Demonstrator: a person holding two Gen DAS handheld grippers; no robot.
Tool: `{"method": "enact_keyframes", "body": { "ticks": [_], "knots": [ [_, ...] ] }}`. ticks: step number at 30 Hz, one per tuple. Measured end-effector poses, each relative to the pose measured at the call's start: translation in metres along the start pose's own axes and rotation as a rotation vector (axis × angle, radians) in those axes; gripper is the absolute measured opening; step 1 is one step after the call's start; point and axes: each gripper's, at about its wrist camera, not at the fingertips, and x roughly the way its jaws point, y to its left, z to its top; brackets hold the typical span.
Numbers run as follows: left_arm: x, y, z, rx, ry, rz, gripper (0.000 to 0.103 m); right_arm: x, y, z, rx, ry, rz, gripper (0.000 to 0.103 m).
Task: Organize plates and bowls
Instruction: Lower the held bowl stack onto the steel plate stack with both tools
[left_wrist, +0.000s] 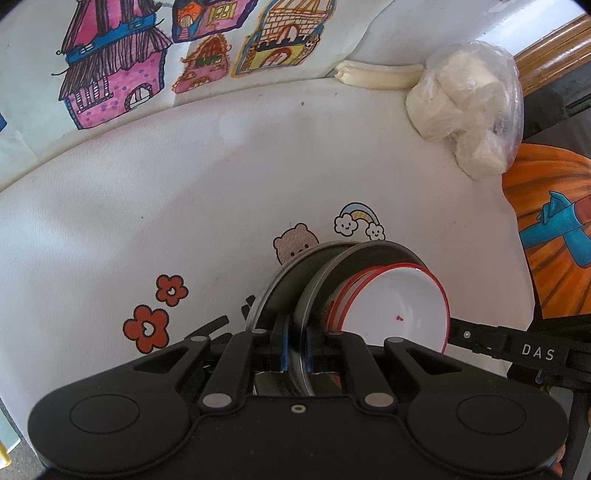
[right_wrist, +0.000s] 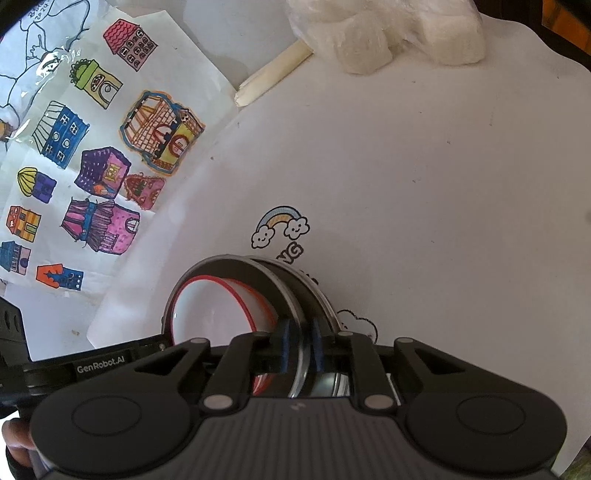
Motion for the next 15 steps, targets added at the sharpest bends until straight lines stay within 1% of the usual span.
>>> {"method": "enact_keyframes", "body": {
  "ticks": [7, 13, 15],
  "knots": [
    [-0.0020, -0.0009, 0.0000, -0.003, 0.001, 0.009, 0.007, -0.0007, -0.0020, -0.0008, -0.001, -0.001, -0.010, 0.031],
    [-0.0073, -0.0024, -0.0006, -0.001, -0.008, 0.015, 0.007, -0.0038, -0.0040, -0.0021, 0.001, -0.008, -0.010, 0.035],
    [-0.0100, -0.0030, -0.0011, -0.001, -0.017, 0.017, 0.008, -0.0052, -0.0045, -0.0027, 0.004, -0.011, -0.003, 0.040]
  ]
}}
